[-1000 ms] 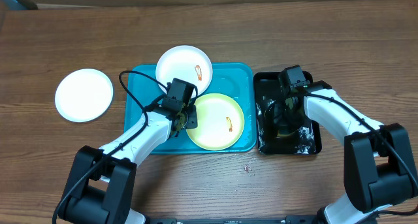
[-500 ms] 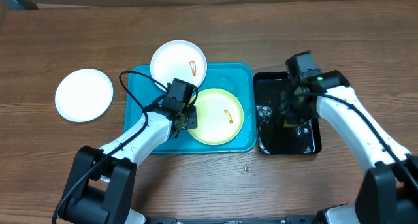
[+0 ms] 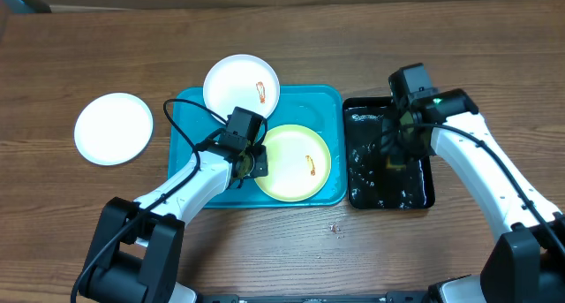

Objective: Clean dirty plates on tray and stack at the side
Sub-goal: 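Rub the sponge in the black tray water with the right gripper, then scrub the yellow plate's sauce with the sponge in right gripper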

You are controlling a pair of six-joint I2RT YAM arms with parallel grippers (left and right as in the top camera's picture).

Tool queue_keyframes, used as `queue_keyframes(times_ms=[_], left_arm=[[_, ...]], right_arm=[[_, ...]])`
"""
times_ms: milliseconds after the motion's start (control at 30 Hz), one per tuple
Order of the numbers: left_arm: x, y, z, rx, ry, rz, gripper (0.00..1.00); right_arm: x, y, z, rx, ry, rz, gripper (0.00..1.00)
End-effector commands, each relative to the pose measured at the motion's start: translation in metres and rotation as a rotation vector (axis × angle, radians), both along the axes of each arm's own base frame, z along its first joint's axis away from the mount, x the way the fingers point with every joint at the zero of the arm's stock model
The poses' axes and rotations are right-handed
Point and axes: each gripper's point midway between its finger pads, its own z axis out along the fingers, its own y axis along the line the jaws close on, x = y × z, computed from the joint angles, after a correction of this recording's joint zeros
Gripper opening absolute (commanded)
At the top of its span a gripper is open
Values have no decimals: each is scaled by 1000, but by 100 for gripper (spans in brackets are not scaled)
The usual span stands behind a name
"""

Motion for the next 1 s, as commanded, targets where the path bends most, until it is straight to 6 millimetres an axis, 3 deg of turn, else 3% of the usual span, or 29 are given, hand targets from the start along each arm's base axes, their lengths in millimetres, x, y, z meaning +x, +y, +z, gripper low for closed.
queue_keyframes(times_ms=[0, 133, 233, 300, 567, 700, 967], left_arm=[[-3, -1, 0, -11, 6, -2, 4], [-2, -1, 0, -12, 5, -2, 6], [0, -2, 1, -16, -7, -1, 36], [5, -4, 3, -23, -26, -2, 38], [5, -4, 1, -26, -31, -2, 32], [1, -3, -2, -22, -21, -2, 24], [-3, -4, -4, -32, -3, -4, 9]], right_arm=[[16, 13, 27, 4, -80, 45, 4], [18, 18, 25, -41, -99, 95, 4], [20, 19, 27, -88, -122, 111, 4], [19, 23, 27, -91, -122, 122, 4], [8, 20, 20, -102, -77, 122, 4], [15, 24, 7, -90, -113, 121, 4], [25, 60, 13, -51, -192, 252, 4]])
